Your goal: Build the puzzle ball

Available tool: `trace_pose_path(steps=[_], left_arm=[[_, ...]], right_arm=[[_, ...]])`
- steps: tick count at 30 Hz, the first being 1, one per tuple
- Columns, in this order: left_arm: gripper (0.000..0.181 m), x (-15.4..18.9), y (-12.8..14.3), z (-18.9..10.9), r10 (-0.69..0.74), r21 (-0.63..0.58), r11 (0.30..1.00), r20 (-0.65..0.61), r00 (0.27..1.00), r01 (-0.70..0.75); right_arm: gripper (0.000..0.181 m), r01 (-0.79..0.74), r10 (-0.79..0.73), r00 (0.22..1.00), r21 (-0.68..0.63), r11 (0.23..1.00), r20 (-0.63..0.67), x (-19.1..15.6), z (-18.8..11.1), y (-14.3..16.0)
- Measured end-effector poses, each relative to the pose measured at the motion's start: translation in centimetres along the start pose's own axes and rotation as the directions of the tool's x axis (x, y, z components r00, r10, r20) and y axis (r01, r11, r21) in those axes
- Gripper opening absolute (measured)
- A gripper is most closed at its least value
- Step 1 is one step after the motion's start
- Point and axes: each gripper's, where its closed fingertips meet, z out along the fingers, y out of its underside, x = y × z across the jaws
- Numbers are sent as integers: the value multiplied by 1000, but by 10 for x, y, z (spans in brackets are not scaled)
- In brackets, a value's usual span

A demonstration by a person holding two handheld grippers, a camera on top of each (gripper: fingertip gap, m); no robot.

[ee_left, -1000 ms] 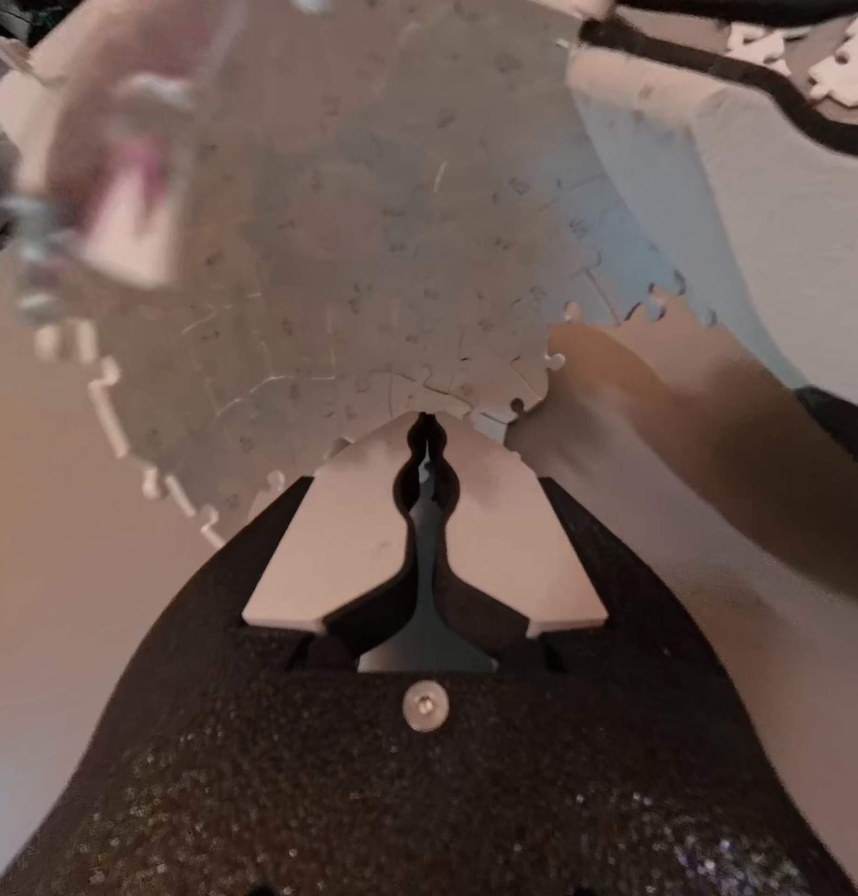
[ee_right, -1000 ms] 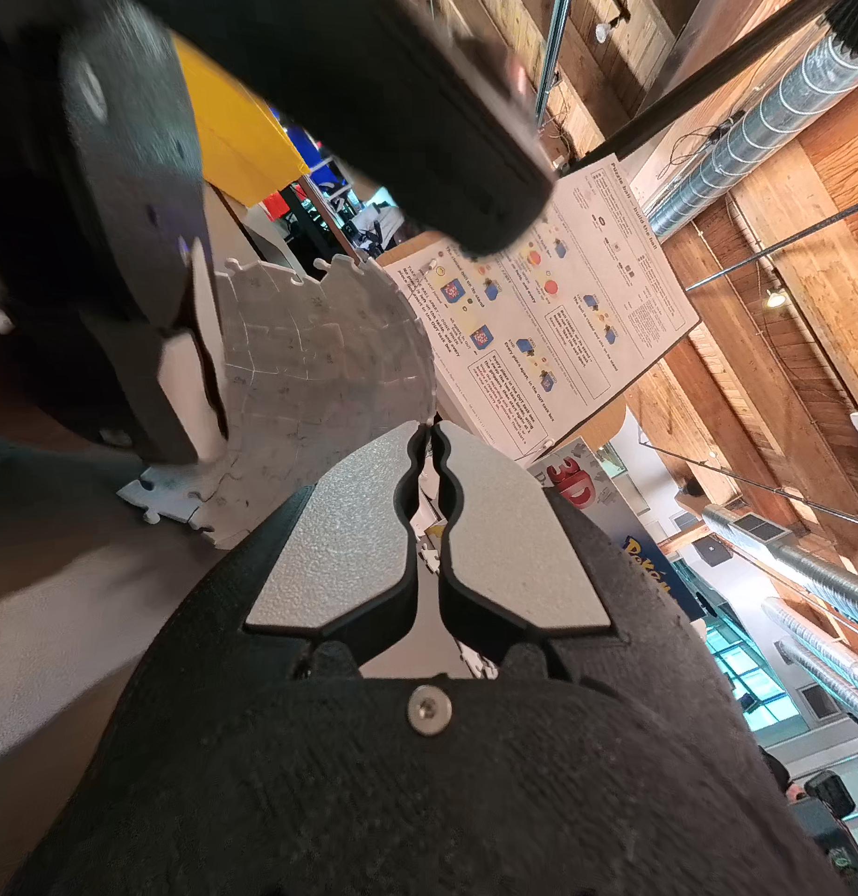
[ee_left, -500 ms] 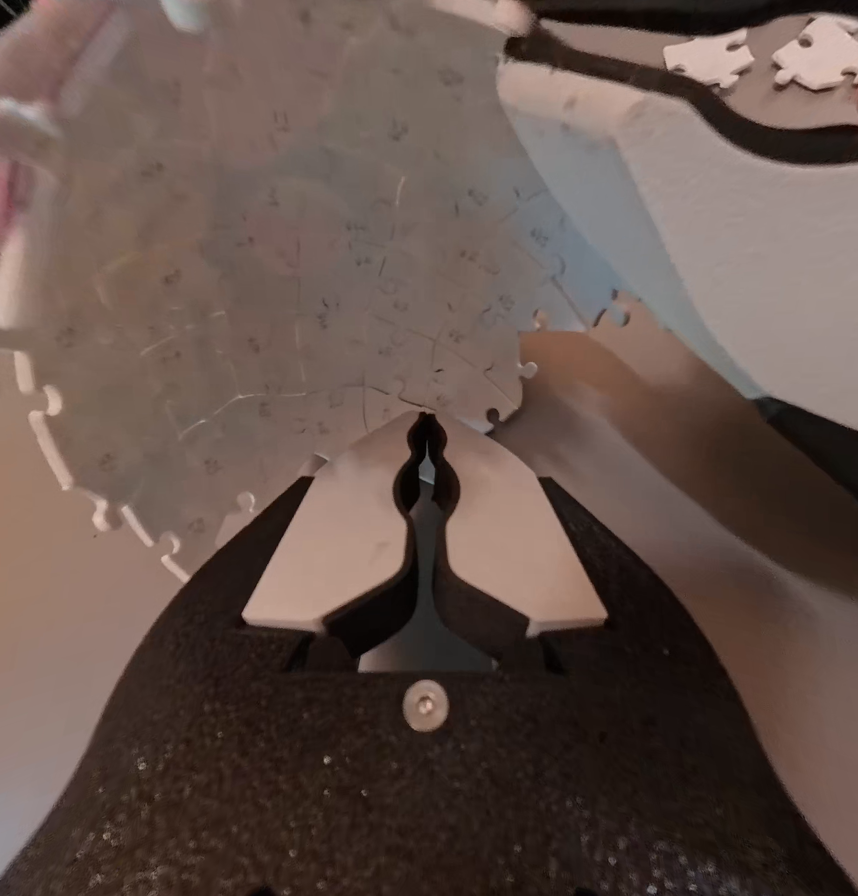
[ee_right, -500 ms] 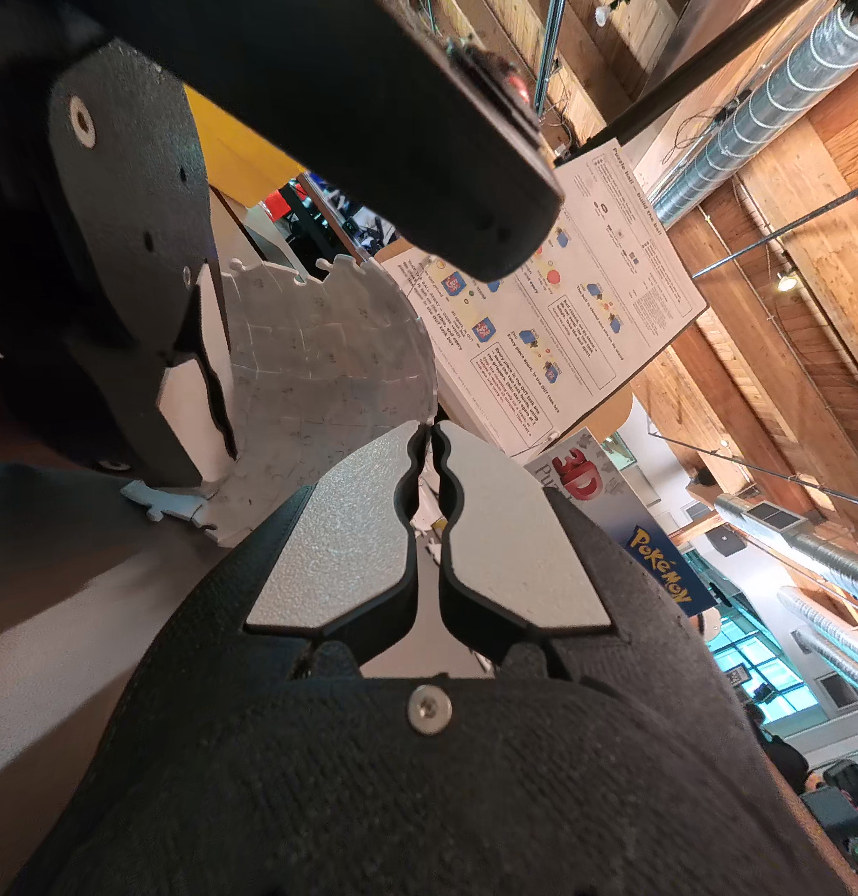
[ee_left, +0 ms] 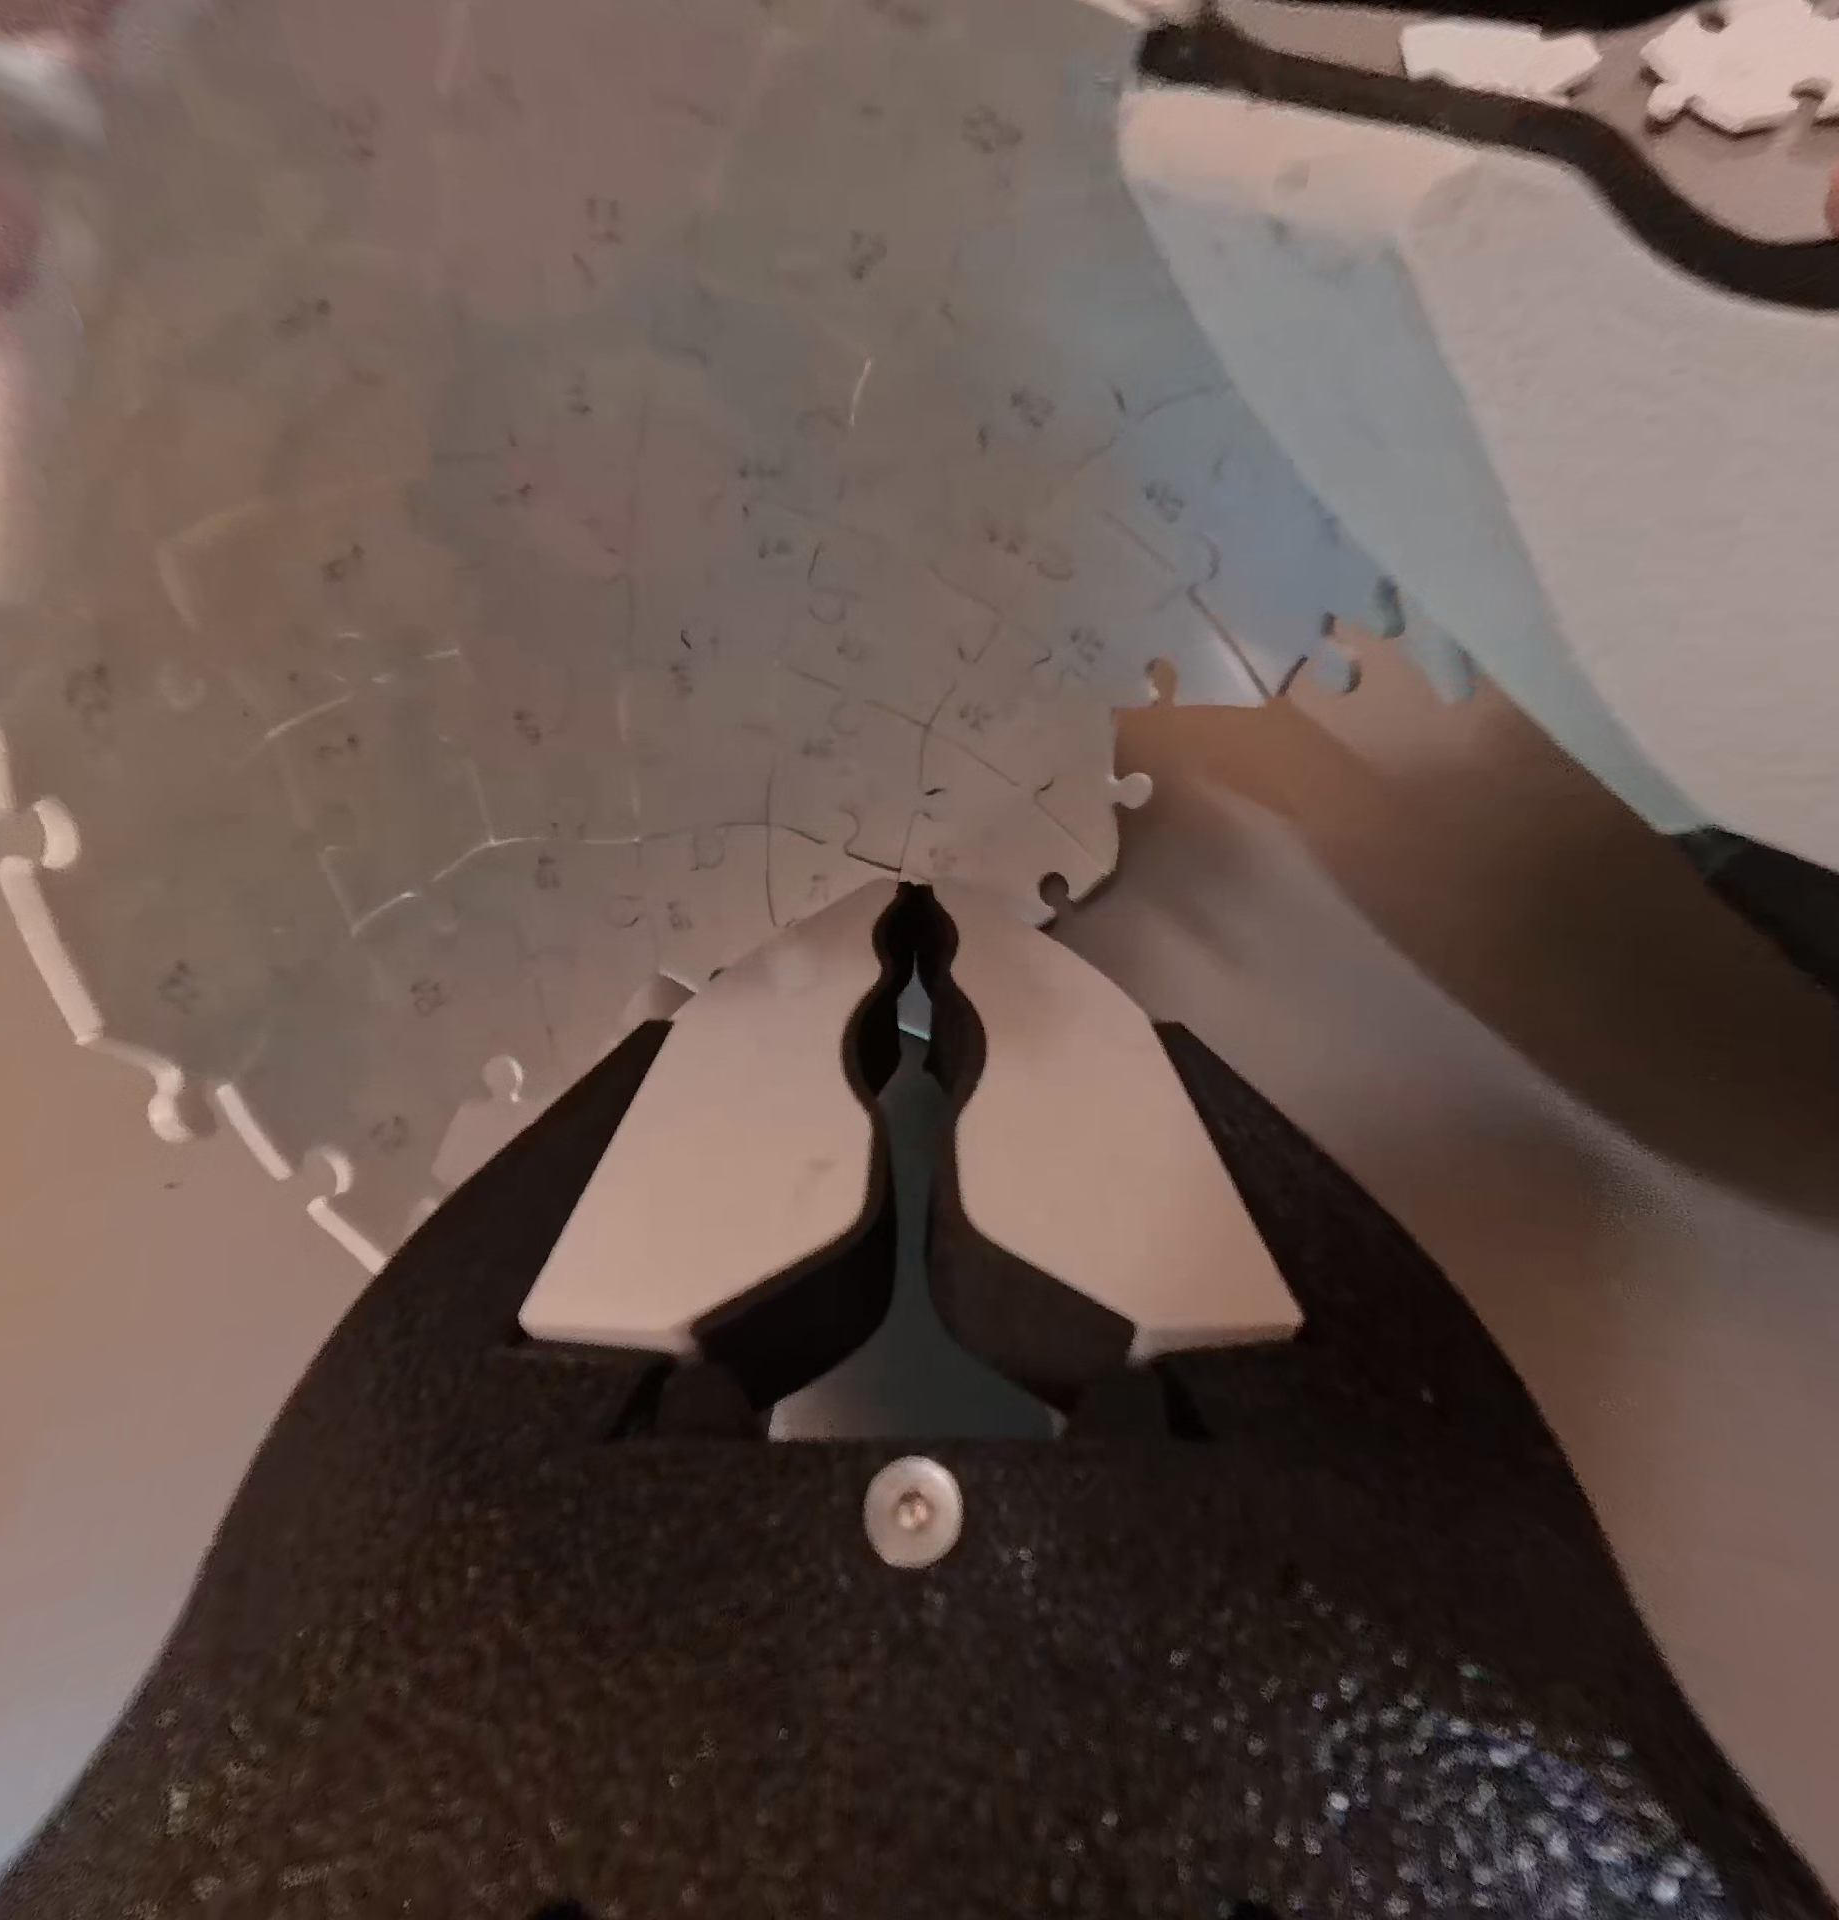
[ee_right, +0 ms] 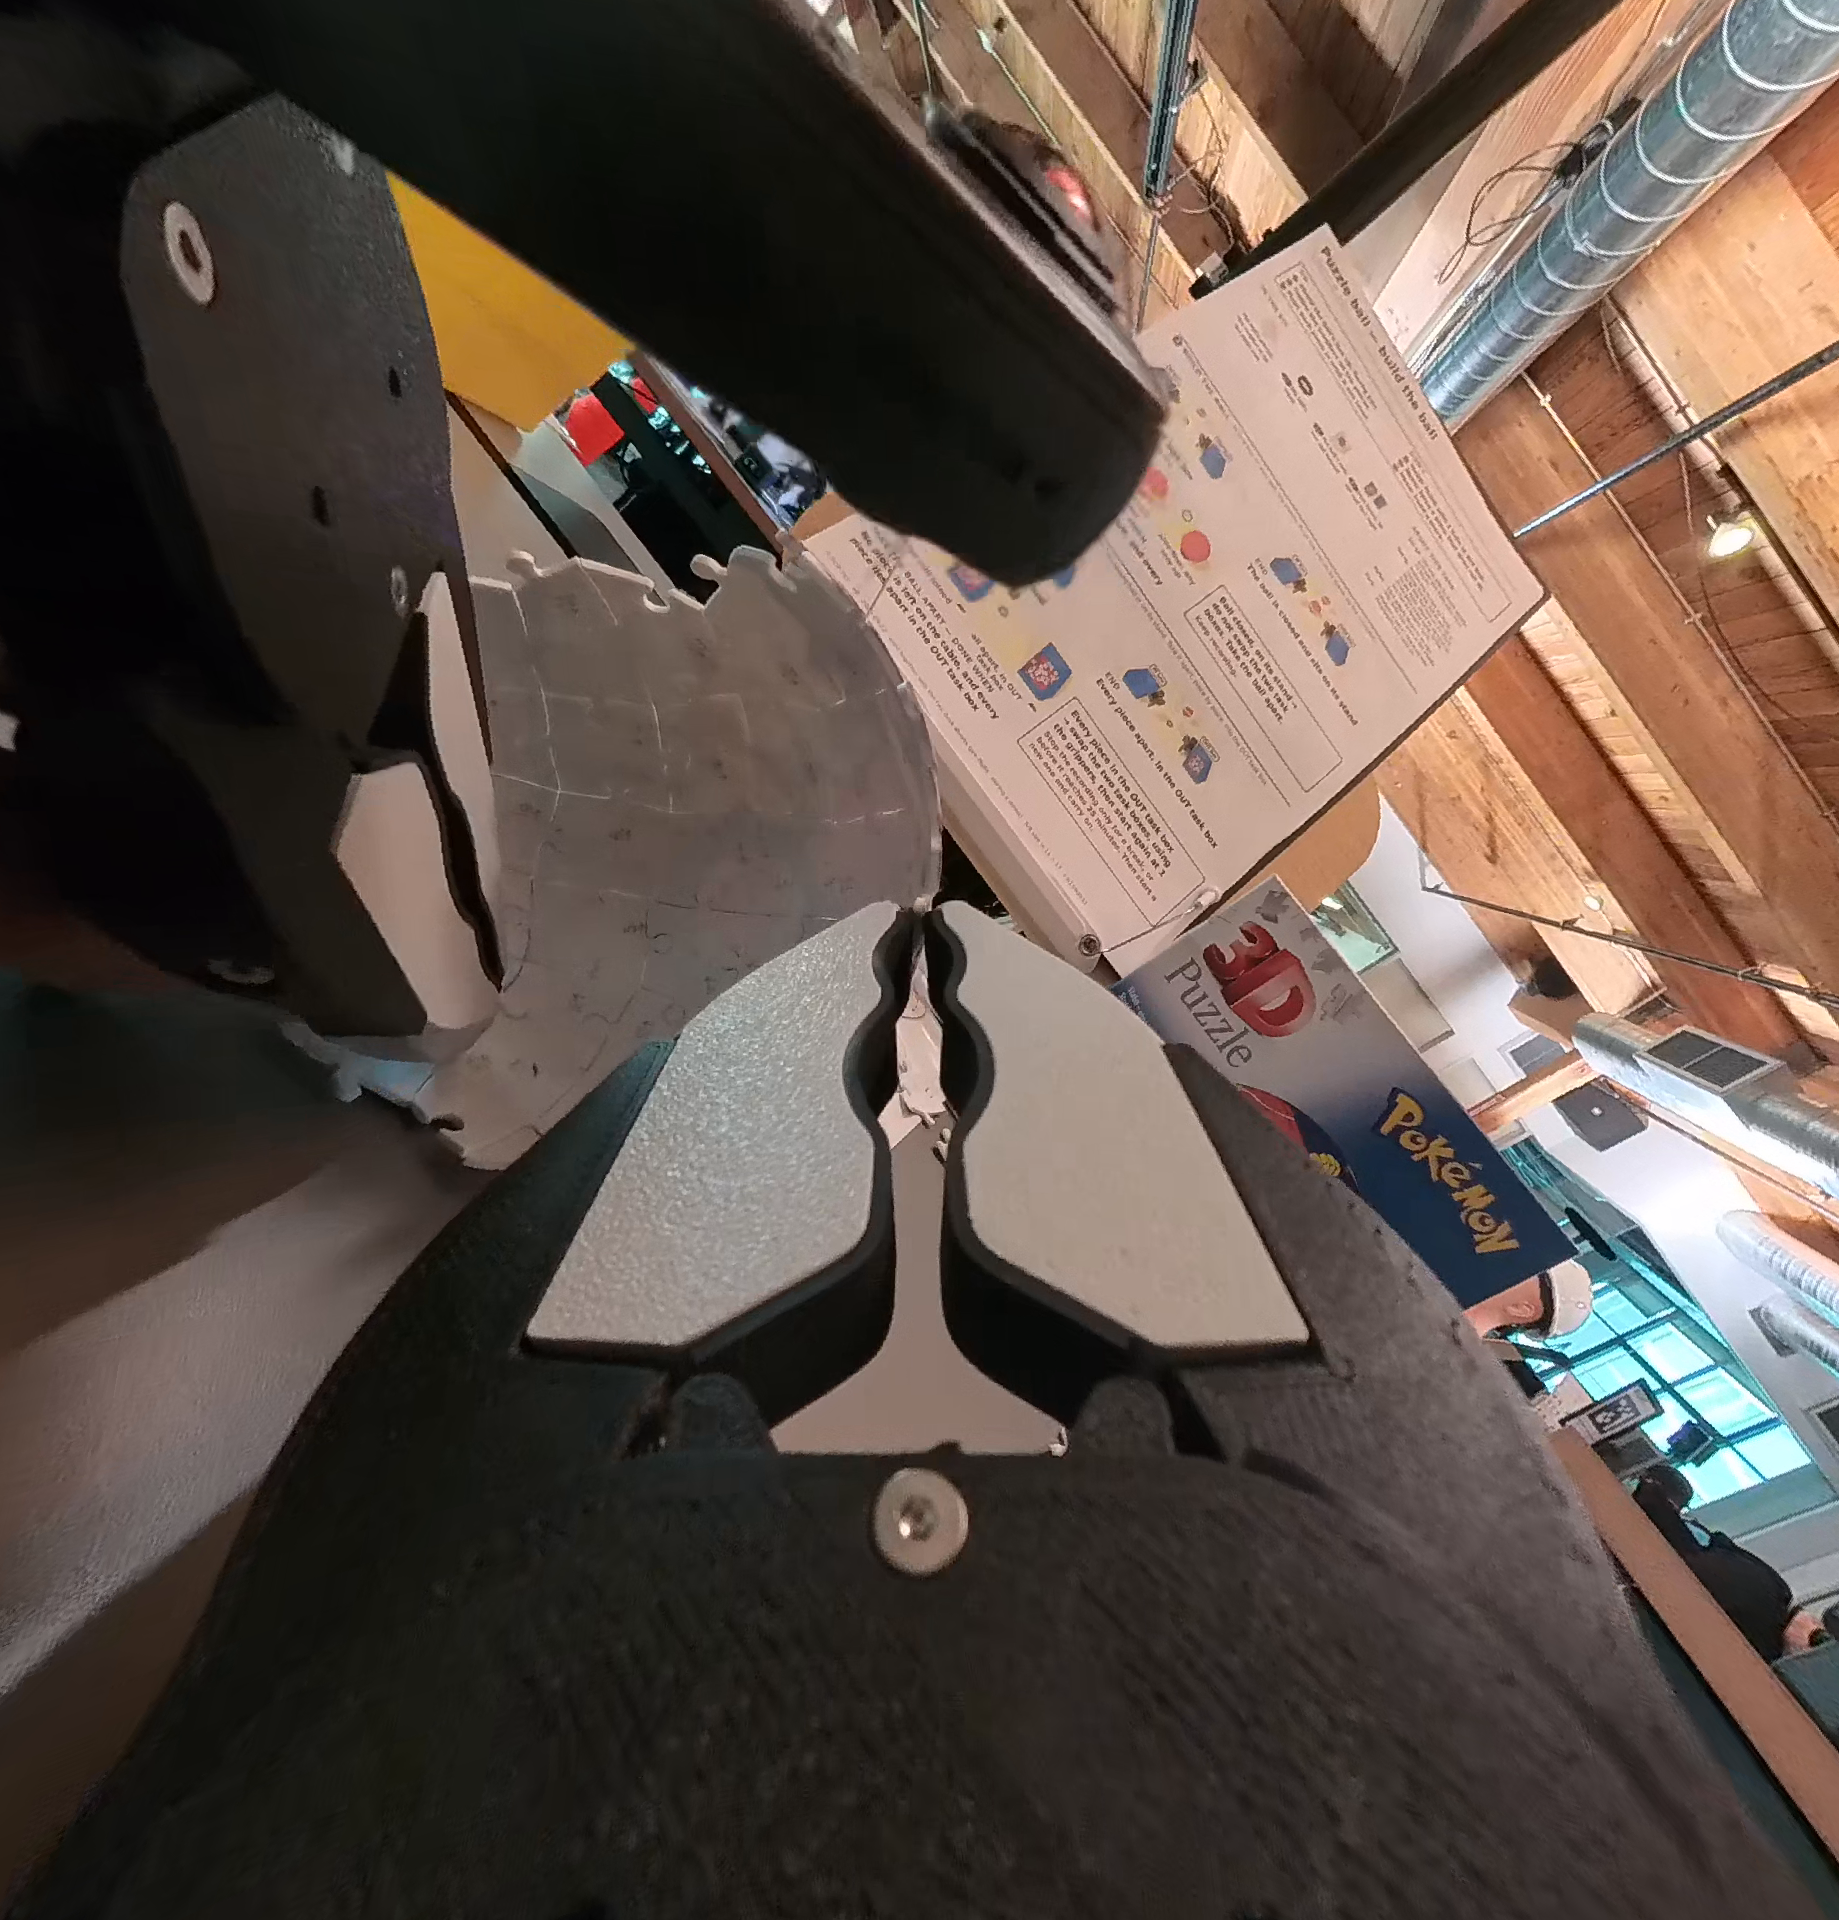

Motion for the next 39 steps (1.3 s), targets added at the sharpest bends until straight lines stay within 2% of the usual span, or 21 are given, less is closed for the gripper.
trace_pose_path(steps=[4,9,21,28,31,33,37,39], left_arm=[[0,-11,-3,-12,-78,74,994,42,996,75],[0,-19,3,-26,-32,54,998,96,995,27],[0,-10,3,-1,57,-14,998,83,995,-56],[0,-10,5,0,-53,-30,998,67,996,55],[0,-10,4,0,-34,-28,999,72,997,36],[0,-10,2,-1,-20,-1,1000,72,997,20],[0,-26,-4,-20,-70,89,994,150,986,57],[0,-30,-4,-25,-71,89,994,155,985,58]], right_arm=[[3,5,-5,1000,-1,1000,-1,0,-1,0],[3,-2,2,1000,2,1000,1,0,-1,-1],[3,1,-1,1000,-2,1000,3,0,-1,0],[3,0,0,1000,-2,1000,1,0,-1,0],[3,2,-2,1000,-4,1000,-1,0,0,0],[3,7,-7,1000,-2,1000,-2,0,-1,-1],[3,17,-17,1000,-1,1000,-4,0,-1,-1],[3,15,-15,1000,-2,1000,-4,0,-1,-1]])
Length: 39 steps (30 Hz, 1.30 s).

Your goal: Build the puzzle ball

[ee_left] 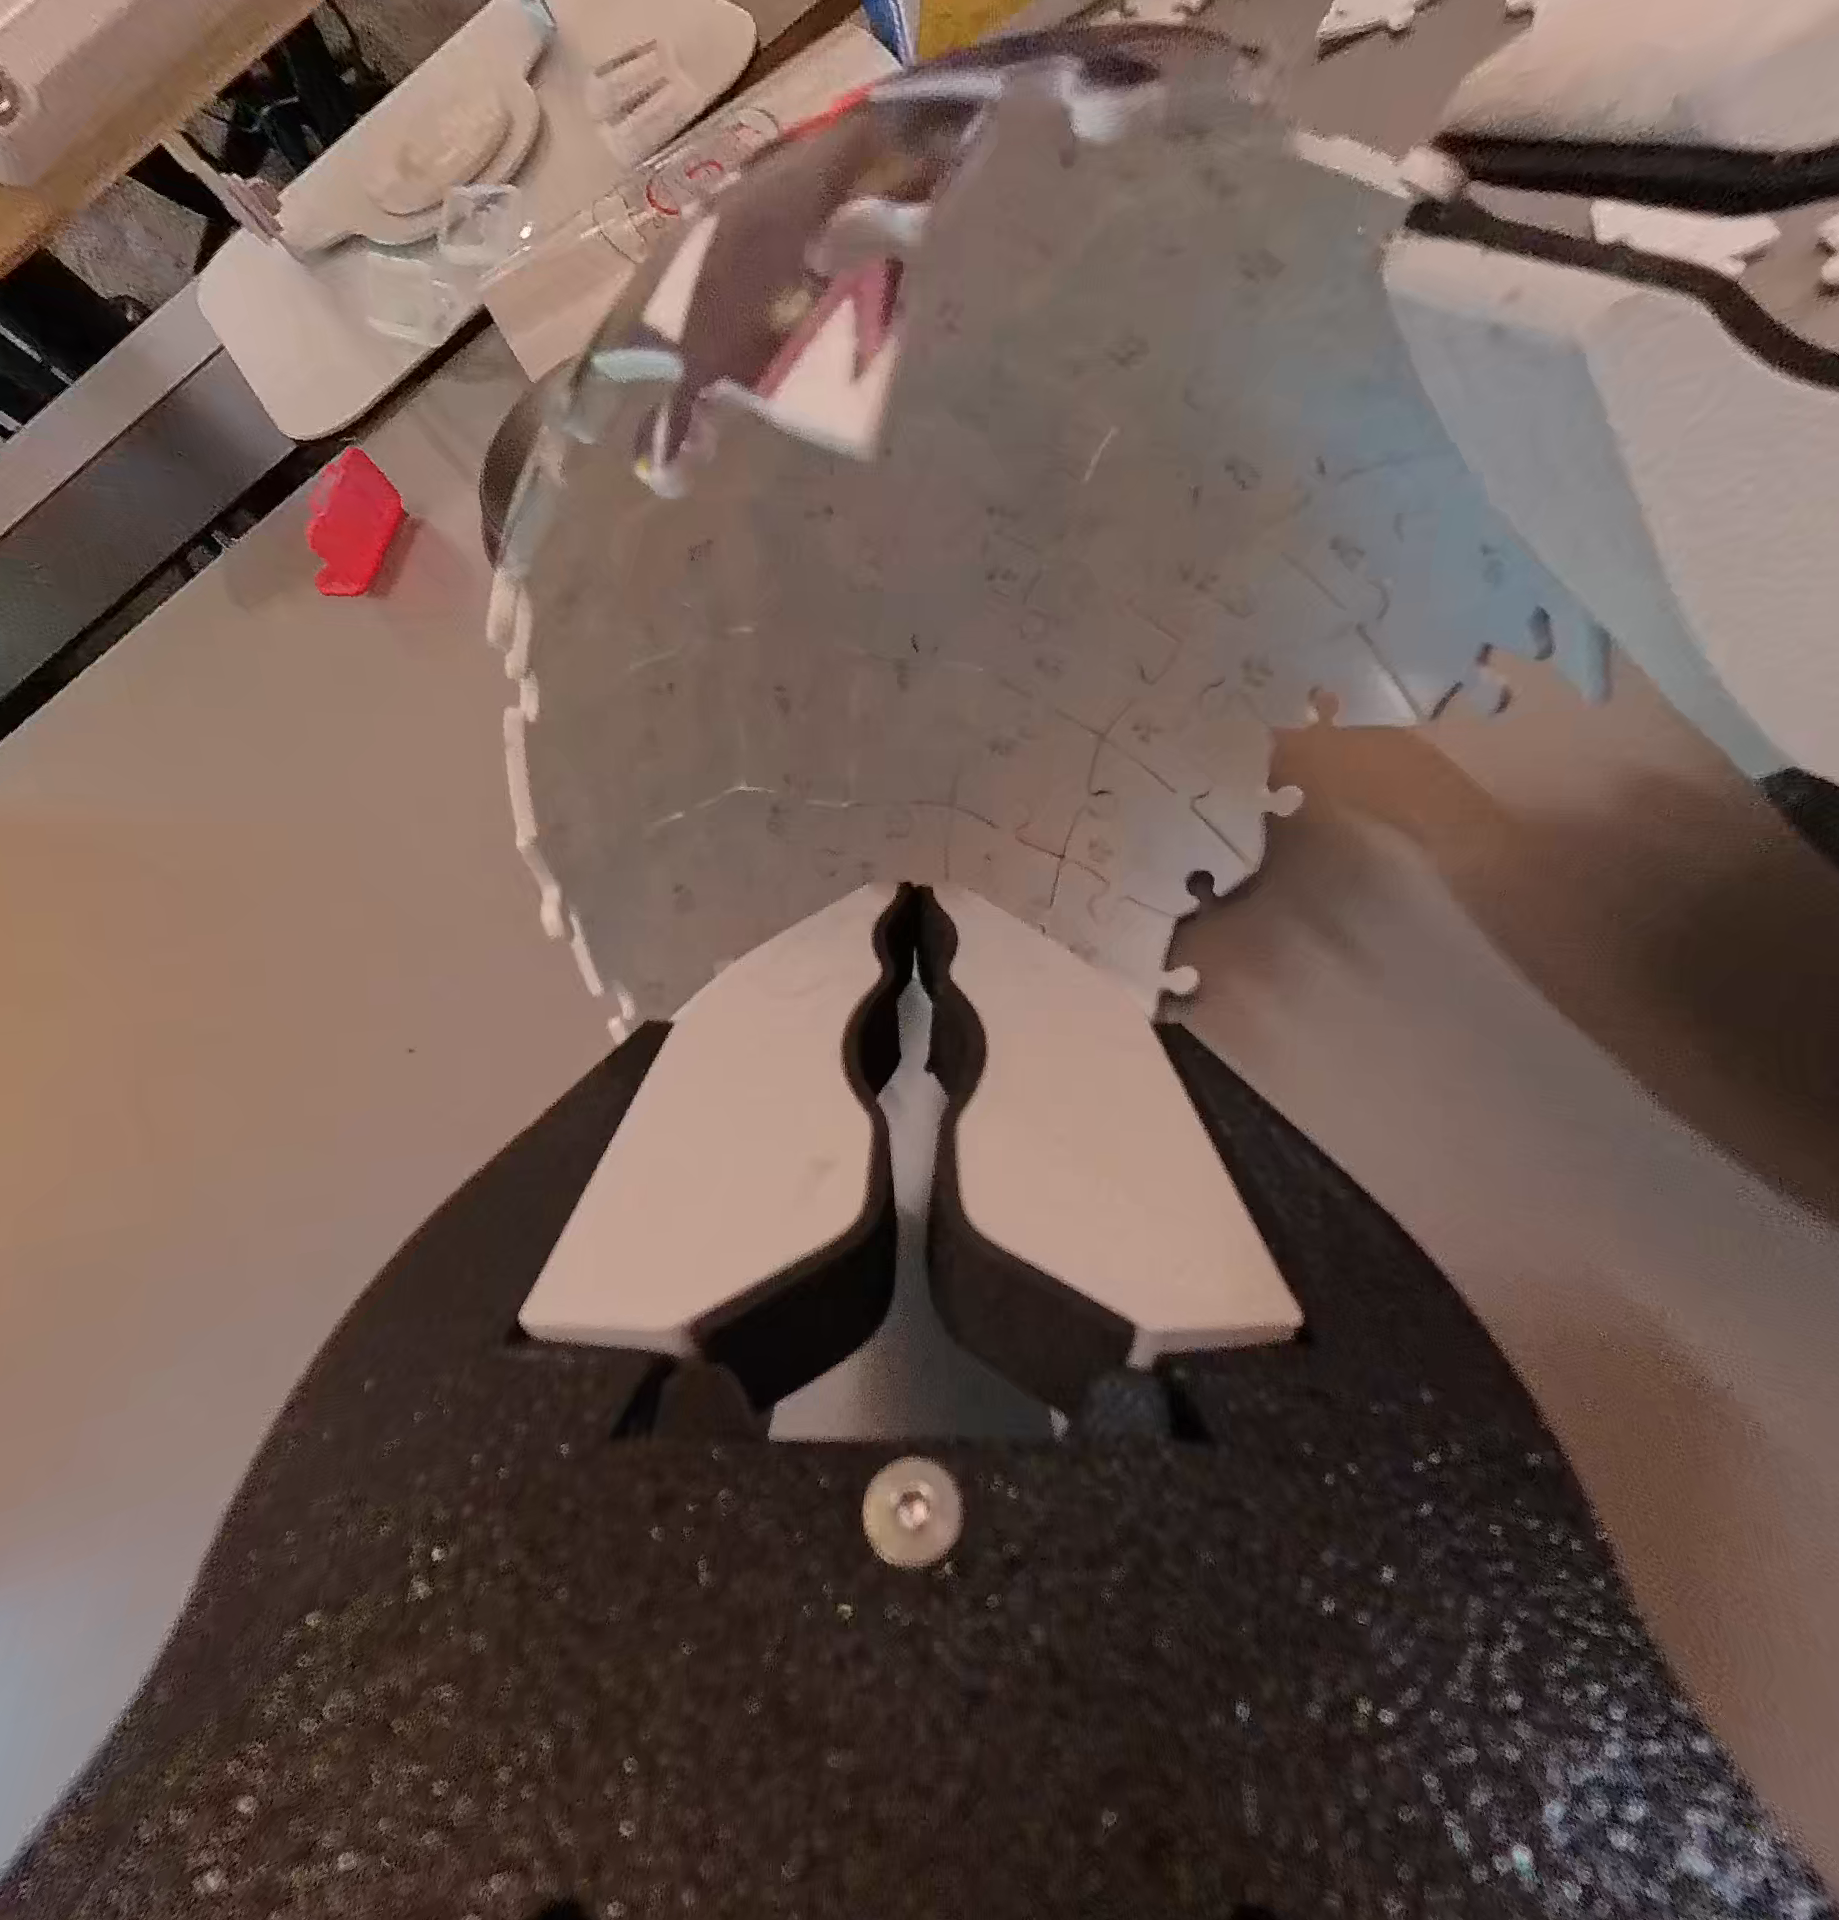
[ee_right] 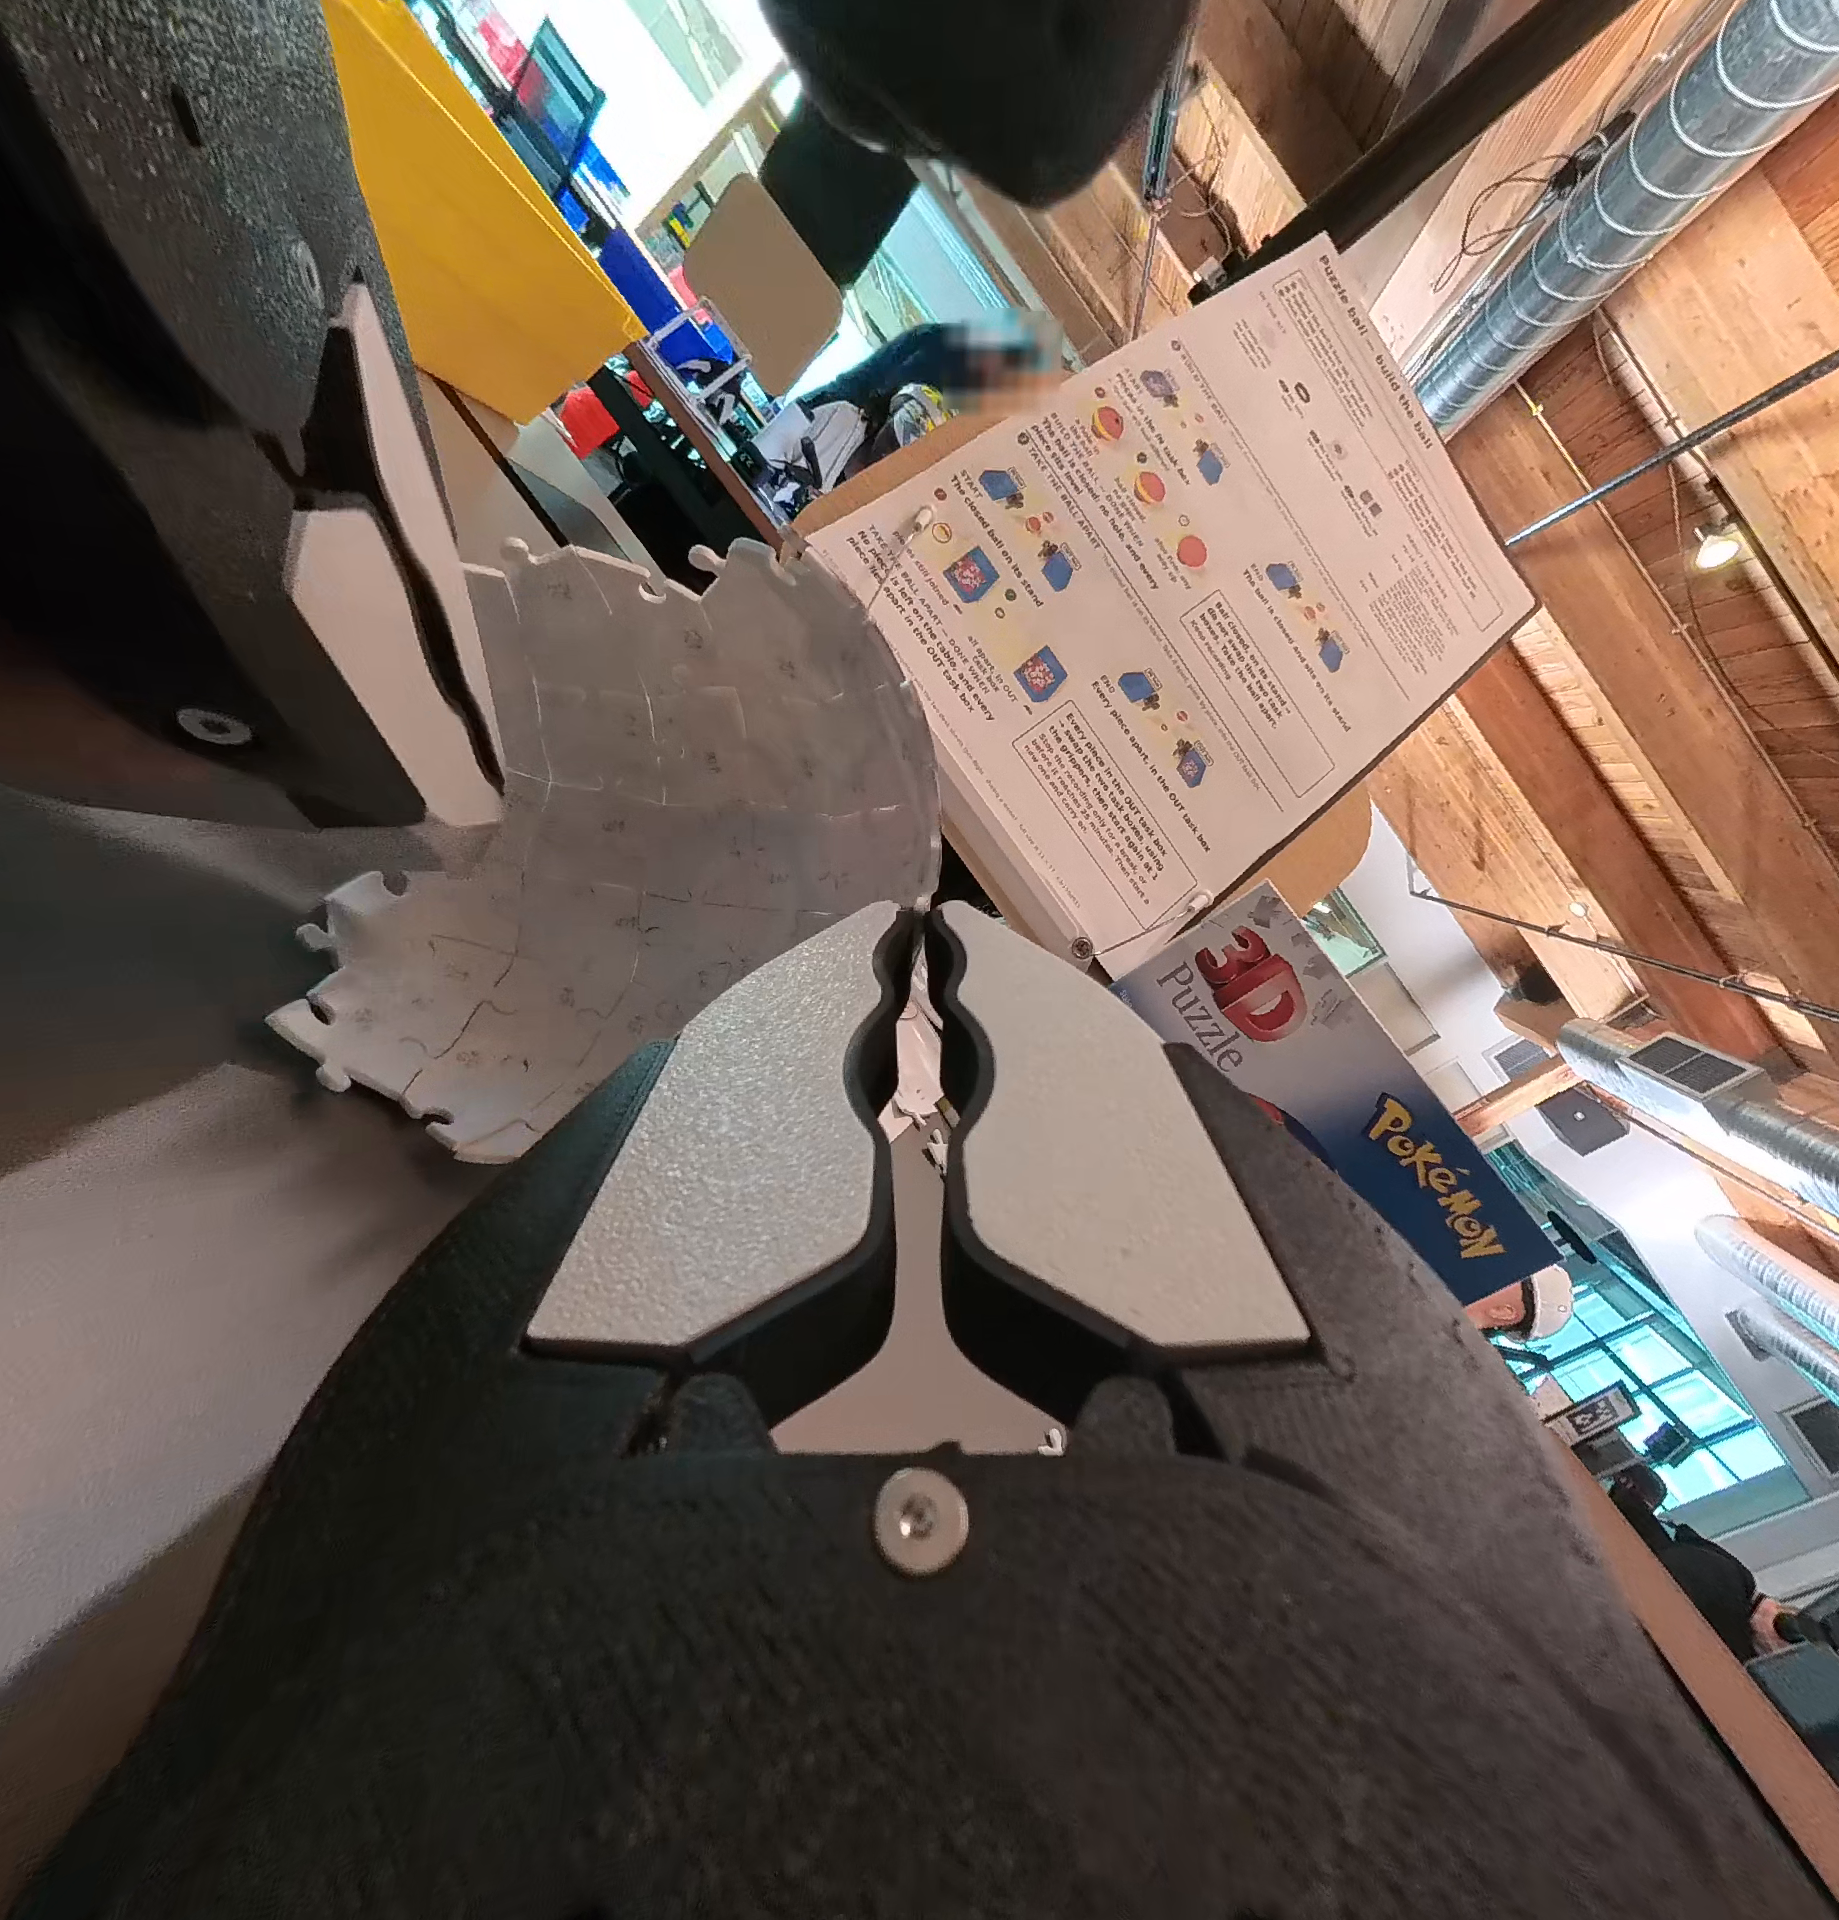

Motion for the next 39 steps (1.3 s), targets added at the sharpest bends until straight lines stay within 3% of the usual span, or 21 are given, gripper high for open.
trace_pose_path(steps=[9,22,25,27,39], left_arm=[[0,18,11,19,117,-80,989,-55,992,-121],[0,17,12,20,87,-91,992,-57,995,-92],[0,14,9,12,10,-35,999,-59,998,-12],[0,10,13,7,-6,-58,998,-60,998,3],[0,22,16,15,87,-99,990,-105,991,-98]], right_arm=[[3,4,-4,1000,2,1000,0,0,0,0],[3,1,-1,1000,0,1000,-1,0,1,0],[3,5,-5,1000,0,1000,-1,0,0,1],[3,4,-4,1000,1,1000,0,0,0,0],[3,3,-3,1000,-2,1000,-2,1,2,2]])
